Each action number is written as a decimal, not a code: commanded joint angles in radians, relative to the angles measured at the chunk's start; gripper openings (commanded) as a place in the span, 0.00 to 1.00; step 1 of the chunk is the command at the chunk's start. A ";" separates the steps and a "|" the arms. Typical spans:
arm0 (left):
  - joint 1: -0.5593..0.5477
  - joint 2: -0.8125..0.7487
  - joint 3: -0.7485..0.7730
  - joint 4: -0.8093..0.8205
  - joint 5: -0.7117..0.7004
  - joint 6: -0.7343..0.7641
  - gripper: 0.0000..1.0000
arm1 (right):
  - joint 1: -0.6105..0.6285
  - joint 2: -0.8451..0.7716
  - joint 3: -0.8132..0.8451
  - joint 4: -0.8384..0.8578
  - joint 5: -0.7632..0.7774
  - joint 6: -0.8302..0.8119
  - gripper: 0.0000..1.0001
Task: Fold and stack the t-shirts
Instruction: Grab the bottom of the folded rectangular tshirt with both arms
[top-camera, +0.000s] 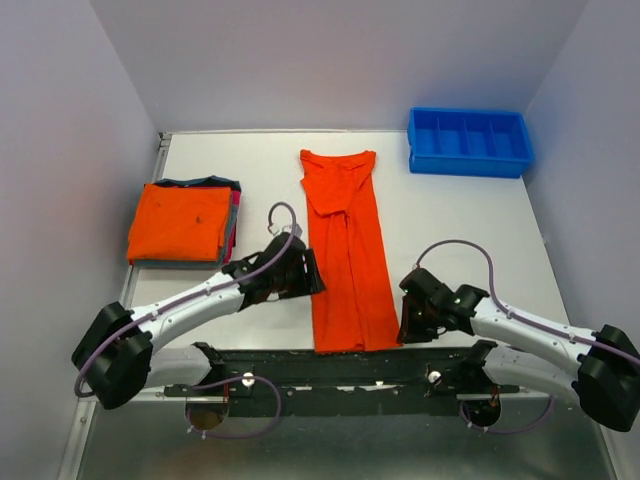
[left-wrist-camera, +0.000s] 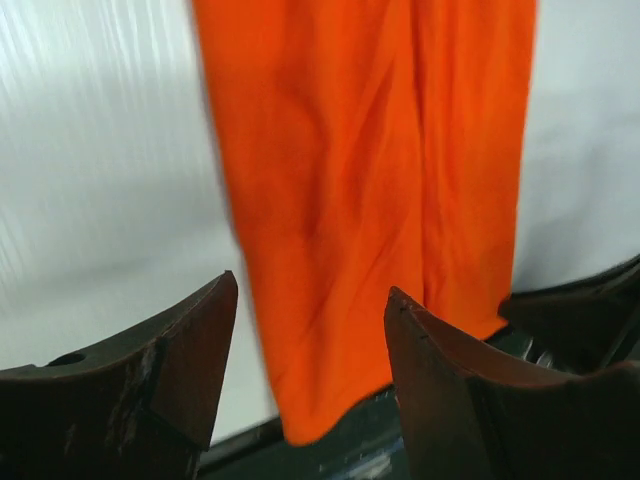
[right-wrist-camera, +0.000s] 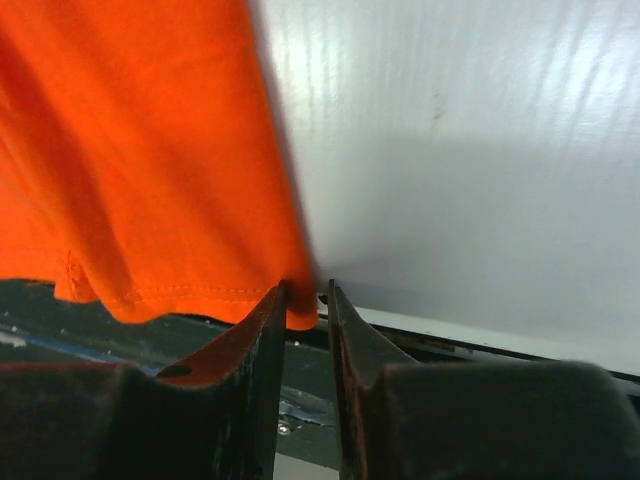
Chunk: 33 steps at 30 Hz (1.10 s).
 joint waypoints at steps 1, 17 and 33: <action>-0.130 -0.130 -0.083 -0.134 -0.063 -0.206 0.69 | 0.014 -0.038 -0.063 0.035 -0.127 0.015 0.32; -0.307 -0.299 -0.299 -0.168 -0.006 -0.472 0.52 | 0.016 -0.103 -0.025 -0.029 -0.112 0.021 0.01; -0.335 -0.168 -0.376 0.091 0.073 -0.532 0.47 | 0.016 -0.161 -0.045 -0.014 -0.100 0.038 0.01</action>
